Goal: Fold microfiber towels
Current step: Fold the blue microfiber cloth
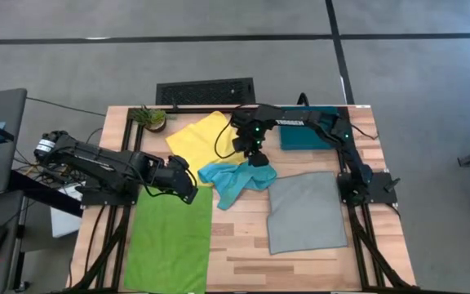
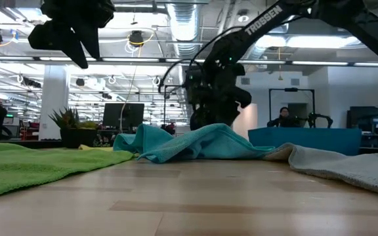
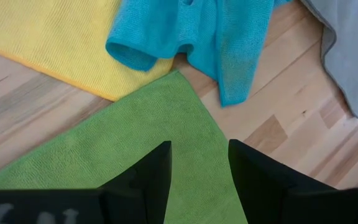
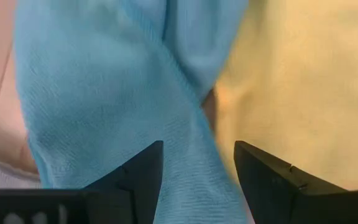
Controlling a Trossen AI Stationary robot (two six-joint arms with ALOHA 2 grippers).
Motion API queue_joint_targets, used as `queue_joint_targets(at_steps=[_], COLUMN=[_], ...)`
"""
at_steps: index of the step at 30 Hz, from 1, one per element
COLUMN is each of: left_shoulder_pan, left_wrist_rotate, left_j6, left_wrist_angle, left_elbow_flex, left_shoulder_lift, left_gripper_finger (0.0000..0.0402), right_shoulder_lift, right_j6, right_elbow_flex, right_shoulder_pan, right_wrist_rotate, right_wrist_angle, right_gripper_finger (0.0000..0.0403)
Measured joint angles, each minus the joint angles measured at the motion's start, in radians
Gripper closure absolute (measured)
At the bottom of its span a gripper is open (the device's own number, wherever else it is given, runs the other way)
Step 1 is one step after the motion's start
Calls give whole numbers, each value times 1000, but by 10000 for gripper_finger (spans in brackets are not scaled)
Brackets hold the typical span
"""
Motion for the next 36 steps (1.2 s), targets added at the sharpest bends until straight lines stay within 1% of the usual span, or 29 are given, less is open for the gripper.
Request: queue_joint_targets(at_steps=[6,10,25,29,36], left_shoulder_pan=[0,0,0,0,0], left_wrist_rotate=[0,0,1,0,1], left_j6=[0,-2,-8,-7,-7], left_wrist_angle=[0,0,1,1,1], left_elbow_flex=[0,0,0,0,0], left_shoulder_lift=[0,0,0,0,0], left_gripper_finger=[250,250,250,250,250], right_shoulder_lift=[-4,-4,10,10,10], right_j6=[-16,-32,-30,1,-5], right_elbow_flex=[-2,-2,-1,-2,-2], right_shoulder_pan=[-9,-3,31,33,31], right_wrist_rotate=[15,76,86,86,87], right_wrist_angle=[-55,-44,-11,-6,-7], right_gripper_finger=[182,182,186,214,315])
